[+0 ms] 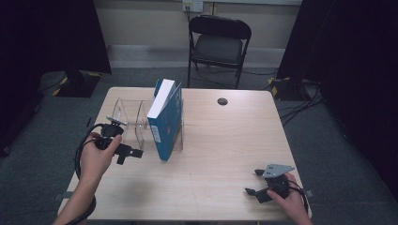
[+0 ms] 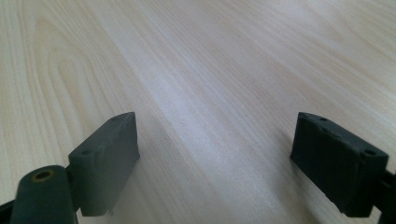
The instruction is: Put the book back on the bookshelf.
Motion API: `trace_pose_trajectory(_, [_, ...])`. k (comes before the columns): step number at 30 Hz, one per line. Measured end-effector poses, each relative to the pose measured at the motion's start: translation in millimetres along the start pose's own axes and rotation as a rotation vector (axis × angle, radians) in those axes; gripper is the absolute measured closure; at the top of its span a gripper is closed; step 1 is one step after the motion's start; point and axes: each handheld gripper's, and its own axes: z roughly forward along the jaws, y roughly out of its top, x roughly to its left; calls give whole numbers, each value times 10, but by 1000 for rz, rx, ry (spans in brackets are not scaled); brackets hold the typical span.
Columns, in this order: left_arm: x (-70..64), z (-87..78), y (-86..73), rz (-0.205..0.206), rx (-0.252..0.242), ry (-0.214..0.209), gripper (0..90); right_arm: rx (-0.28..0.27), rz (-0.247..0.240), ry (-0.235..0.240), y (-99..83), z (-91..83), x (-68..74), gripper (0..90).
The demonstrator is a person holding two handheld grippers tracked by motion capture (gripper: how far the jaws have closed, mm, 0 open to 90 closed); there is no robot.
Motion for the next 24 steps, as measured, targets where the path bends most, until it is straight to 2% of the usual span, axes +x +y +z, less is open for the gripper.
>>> trace_pose_trajectory(3, [26, 18, -34, 2, -3, 5, 198, 0, 0, 0, 0, 0, 0, 139])
trace_pose_trajectory(13, [115, 143, -183, -31, 4, -6, 199, 0, 0, 1, 0, -1, 0, 139])
trace_pose_trajectory(15, [136, 159, -207, -23, 13, -7, 200, 0, 0, 0, 0, 0, 0, 139])
trace_pose_trajectory(19, [148, 194, -246, -38, 0, -8, 200, 0, 0, 1, 0, -1, 0, 139])
trace_pose_trajectory(24, [177, 236, -288, -40, 7, -12, 200, 0, 0, 0, 0, 0, 0, 139])
